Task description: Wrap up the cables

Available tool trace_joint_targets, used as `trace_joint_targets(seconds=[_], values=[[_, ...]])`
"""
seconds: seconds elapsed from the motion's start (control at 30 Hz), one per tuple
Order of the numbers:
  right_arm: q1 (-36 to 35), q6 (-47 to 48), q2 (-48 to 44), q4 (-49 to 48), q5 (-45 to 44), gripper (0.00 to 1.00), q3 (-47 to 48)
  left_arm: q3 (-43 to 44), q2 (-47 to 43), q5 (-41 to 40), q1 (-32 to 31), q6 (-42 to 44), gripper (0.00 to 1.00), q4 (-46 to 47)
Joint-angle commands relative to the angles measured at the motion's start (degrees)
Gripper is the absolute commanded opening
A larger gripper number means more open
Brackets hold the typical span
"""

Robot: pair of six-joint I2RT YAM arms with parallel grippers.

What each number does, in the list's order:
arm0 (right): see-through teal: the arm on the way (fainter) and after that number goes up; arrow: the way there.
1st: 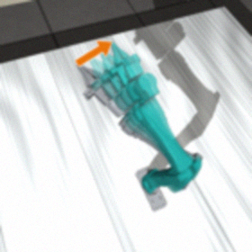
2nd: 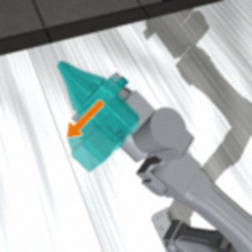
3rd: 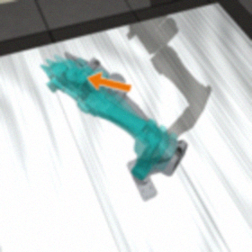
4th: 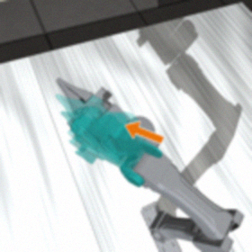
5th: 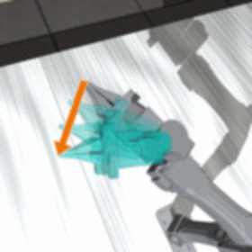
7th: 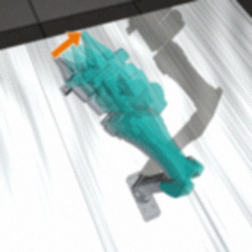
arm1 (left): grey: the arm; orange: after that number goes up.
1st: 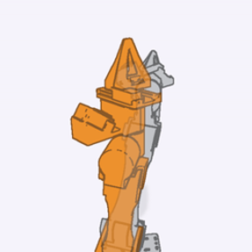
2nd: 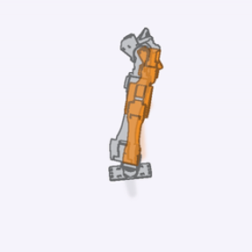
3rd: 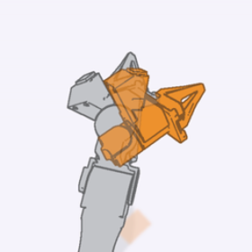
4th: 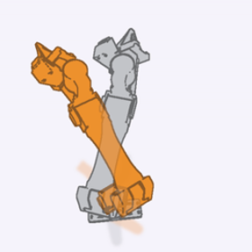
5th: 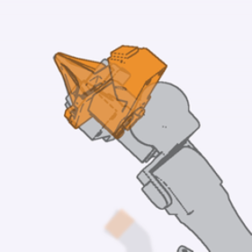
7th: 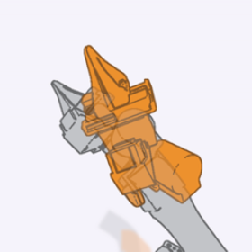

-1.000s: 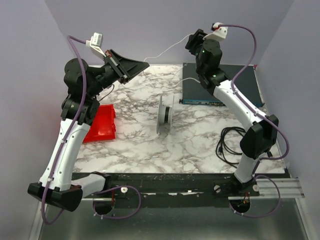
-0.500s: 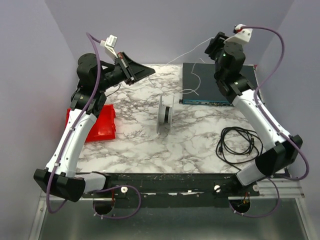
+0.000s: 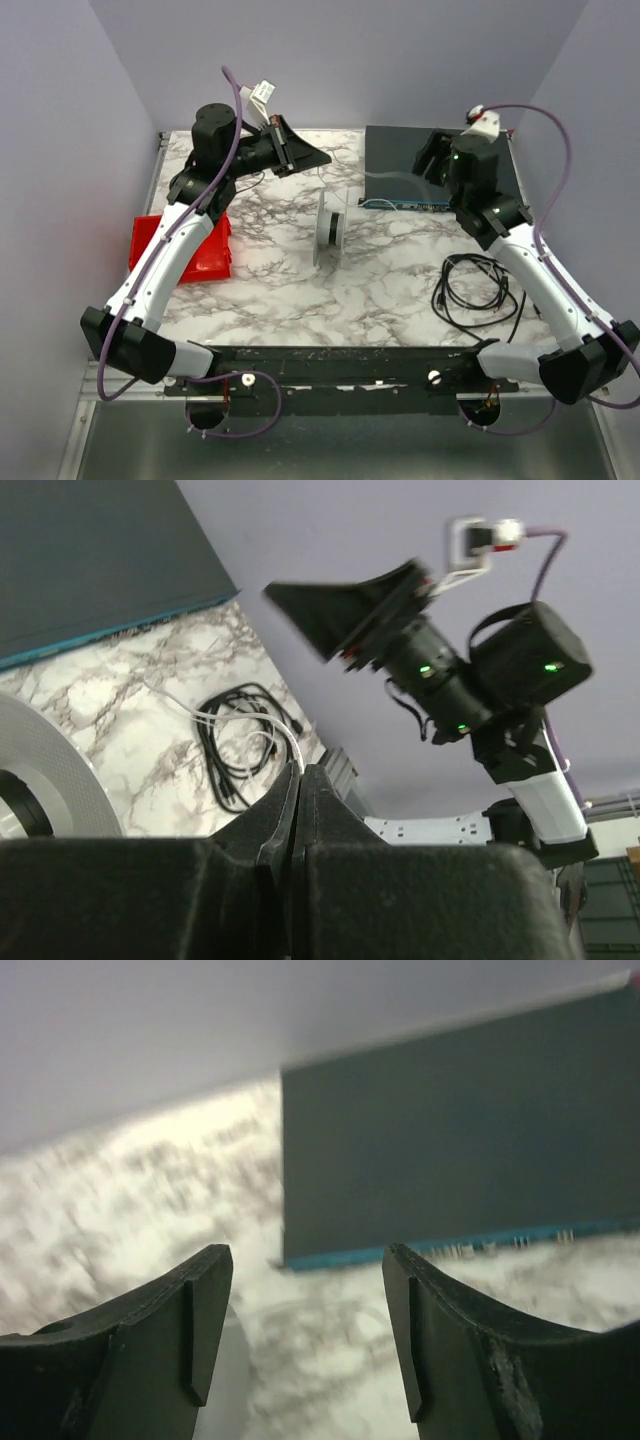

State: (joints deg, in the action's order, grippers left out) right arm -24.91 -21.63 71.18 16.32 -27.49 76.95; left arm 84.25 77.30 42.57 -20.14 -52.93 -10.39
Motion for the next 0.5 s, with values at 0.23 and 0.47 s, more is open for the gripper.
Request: trace_joint_targets(seconds=[0.23,0.47], values=[[0.0,-8.9,-8.8,15.7,18.1,0.83,-18.5,7.8,5.7,-1.9,-3.3,9.4,0.00,-9.5],[0.0,-3.2,-15.3,8.2,25.5,0.86,-14.8,9.4,7.4,3.3,-4.0,13.5,0.00,-10.5]])
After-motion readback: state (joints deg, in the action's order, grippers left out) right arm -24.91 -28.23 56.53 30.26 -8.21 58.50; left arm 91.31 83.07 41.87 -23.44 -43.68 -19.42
